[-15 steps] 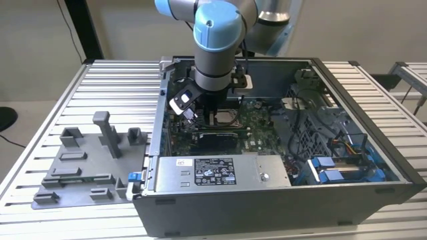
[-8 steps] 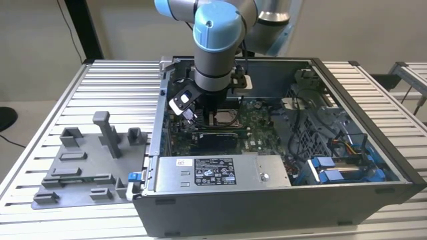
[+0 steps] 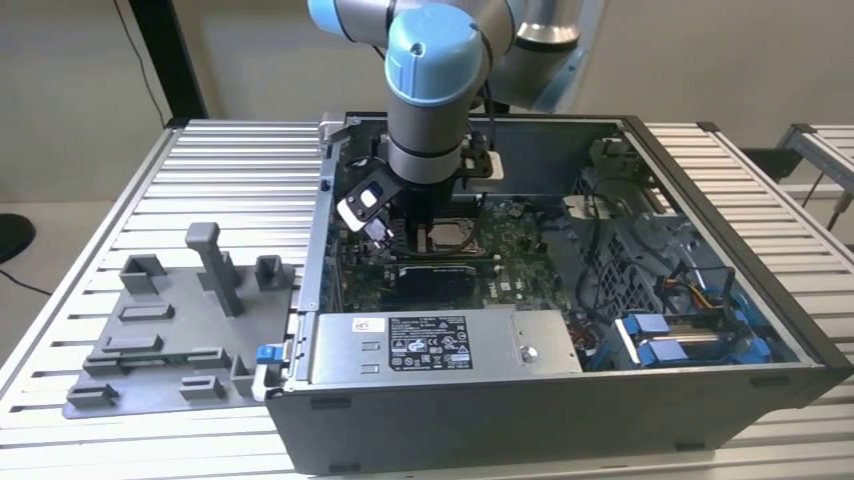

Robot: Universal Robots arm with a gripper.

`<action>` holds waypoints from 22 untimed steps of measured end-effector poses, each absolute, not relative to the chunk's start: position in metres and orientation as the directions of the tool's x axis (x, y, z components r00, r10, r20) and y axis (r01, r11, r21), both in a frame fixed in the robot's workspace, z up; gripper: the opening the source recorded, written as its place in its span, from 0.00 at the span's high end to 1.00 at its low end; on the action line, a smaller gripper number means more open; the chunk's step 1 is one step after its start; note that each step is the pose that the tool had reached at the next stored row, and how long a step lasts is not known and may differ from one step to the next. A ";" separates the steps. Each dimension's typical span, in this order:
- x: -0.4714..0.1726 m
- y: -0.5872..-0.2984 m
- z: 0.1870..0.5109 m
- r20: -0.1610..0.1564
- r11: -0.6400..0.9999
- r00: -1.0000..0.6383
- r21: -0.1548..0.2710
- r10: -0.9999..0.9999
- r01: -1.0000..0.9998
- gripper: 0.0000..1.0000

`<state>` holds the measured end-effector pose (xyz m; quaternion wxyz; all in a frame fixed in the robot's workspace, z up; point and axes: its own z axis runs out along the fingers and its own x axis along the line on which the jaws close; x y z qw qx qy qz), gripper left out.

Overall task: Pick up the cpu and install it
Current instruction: 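Install the second cpu locking lever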

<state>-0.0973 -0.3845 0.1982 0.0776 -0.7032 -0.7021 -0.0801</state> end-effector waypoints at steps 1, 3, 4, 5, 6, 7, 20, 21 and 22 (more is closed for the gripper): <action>-0.097 -0.385 0.198 0.222 -0.002 0.001 0.003 0.975 1.000 1.00; -0.097 -0.385 0.197 0.221 -0.002 0.001 0.002 0.975 1.000 1.00; -0.097 -0.385 0.197 0.221 -0.002 0.001 0.002 0.975 1.000 1.00; -0.097 -0.385 0.197 0.221 -0.002 0.002 0.001 0.975 1.000 1.00; -0.097 -0.385 0.196 0.221 -0.002 0.002 0.001 0.975 1.000 1.00; -0.097 -0.385 0.196 0.221 -0.002 0.002 0.000 0.975 1.000 1.00; -0.097 -0.387 0.195 0.207 -0.002 0.009 -0.033 0.978 0.999 1.00; -0.097 -0.387 0.195 0.205 -0.002 0.010 -0.036 0.979 0.999 1.00; -0.097 -0.387 0.194 0.203 -0.002 0.010 -0.039 0.979 0.999 1.00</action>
